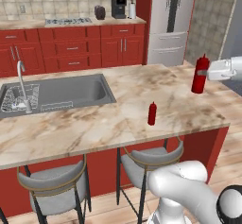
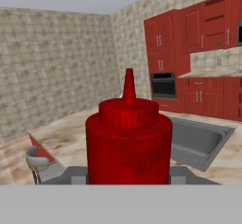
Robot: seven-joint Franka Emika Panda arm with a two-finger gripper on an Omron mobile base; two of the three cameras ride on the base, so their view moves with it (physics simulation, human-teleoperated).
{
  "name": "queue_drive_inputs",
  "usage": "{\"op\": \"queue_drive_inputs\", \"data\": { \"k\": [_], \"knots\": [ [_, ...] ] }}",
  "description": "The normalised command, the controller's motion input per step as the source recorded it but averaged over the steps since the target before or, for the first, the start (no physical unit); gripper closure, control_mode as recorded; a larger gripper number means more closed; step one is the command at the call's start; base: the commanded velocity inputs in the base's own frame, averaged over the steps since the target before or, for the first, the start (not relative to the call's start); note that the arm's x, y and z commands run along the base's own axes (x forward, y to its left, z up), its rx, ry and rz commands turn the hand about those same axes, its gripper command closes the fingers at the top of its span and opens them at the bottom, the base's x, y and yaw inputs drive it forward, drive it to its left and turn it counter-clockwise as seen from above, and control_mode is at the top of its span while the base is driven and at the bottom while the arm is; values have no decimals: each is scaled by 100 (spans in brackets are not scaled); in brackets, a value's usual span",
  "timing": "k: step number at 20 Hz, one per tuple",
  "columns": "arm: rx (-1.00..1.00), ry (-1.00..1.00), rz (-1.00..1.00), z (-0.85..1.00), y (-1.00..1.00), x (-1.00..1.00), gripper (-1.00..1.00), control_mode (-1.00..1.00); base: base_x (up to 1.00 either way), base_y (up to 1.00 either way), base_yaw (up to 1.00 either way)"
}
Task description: The dining table condiment station is running low on ketchup. Refill the condiment station by opening the cabinet and taking the ketchup from the cabinet and placing it on the dining table.
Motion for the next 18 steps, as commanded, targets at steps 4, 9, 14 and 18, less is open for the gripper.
{"op": "queue_drive_inputs", "data": {
  "k": [4, 9, 14, 18],
  "knots": [
    [-1, 0, 9, -48, -16, 75, 100, -100, 0, 0, 0],
    [-6, -3, 4, -49, -9, 61, 100, -100, 0, 0, 0],
    [-9, -9, 0, -50, -4, 45, 100, -100, 0, 0, 0],
    [-8, -14, 0, -45, -2, 34, 100, -100, 0, 0, 0]
  ]
}}
